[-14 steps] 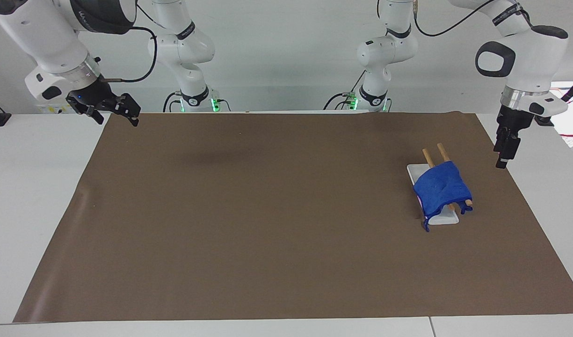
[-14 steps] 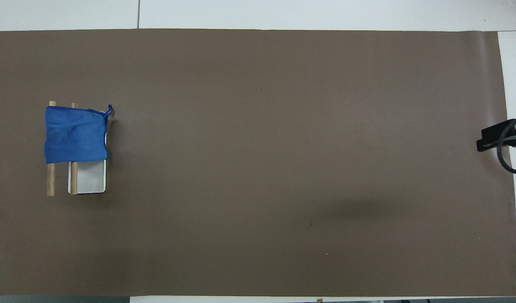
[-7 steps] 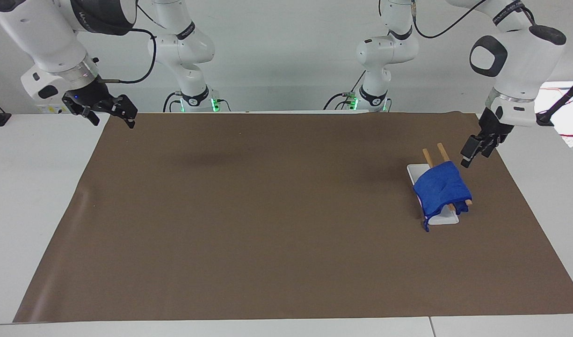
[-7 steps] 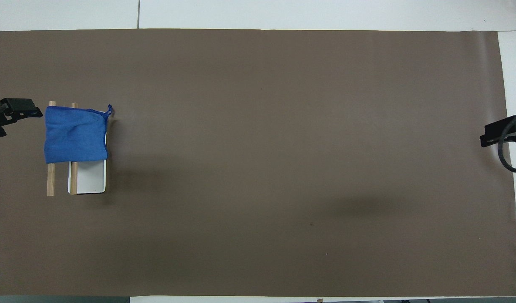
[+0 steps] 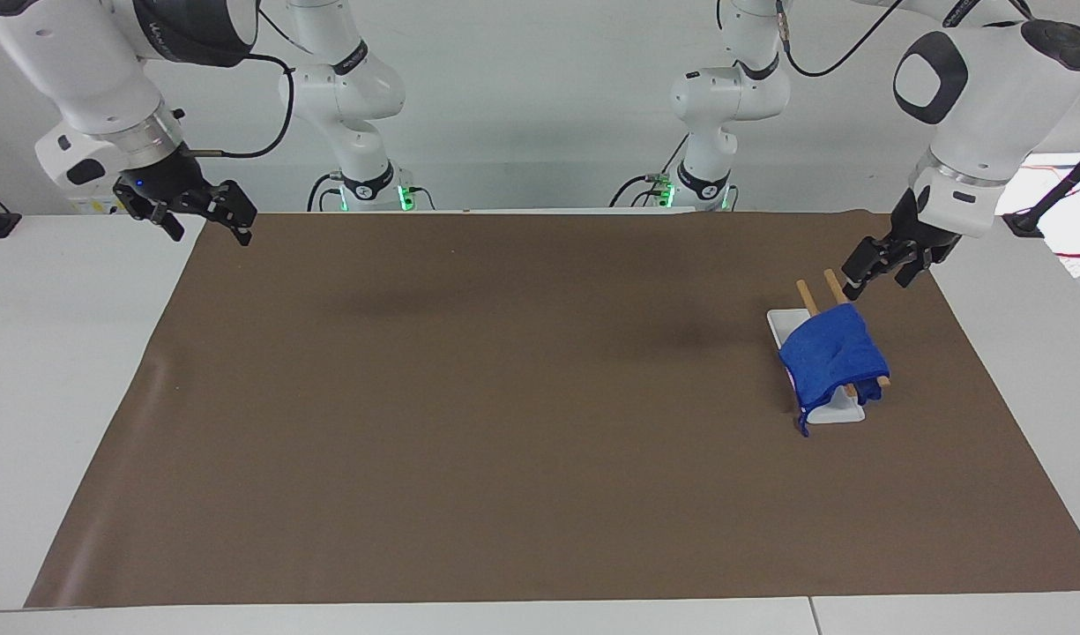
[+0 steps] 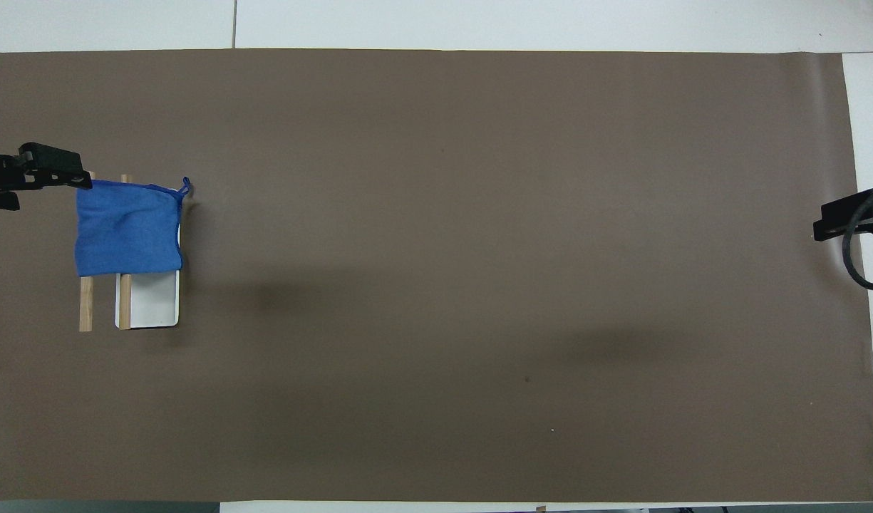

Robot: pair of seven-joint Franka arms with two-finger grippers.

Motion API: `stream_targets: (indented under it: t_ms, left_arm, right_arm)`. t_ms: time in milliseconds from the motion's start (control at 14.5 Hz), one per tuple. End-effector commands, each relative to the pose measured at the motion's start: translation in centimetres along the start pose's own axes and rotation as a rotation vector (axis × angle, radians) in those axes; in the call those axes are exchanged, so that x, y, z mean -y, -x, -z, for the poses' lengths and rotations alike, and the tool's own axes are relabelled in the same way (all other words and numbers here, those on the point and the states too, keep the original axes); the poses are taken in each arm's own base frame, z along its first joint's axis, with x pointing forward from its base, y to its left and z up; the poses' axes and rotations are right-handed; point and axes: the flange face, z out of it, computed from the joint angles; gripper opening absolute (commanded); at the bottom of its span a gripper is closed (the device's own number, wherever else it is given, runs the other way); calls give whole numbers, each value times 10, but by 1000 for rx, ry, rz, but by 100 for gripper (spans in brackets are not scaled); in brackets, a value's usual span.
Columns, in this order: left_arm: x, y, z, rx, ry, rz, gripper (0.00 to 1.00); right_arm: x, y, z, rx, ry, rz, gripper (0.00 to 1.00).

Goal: Right arm passes towel to left arm to hang

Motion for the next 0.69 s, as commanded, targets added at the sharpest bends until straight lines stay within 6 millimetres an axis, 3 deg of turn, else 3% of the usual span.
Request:
stream_targets:
  t_ms: [0,621]
  left_arm:
    - [0,-3,4,59,-26,-39,100]
    - [4,23,1,116,-14,-156,100]
  right_arm:
    - [-1,2,0,-11,12,24,100]
    - [0,2,0,-11,0,26,100]
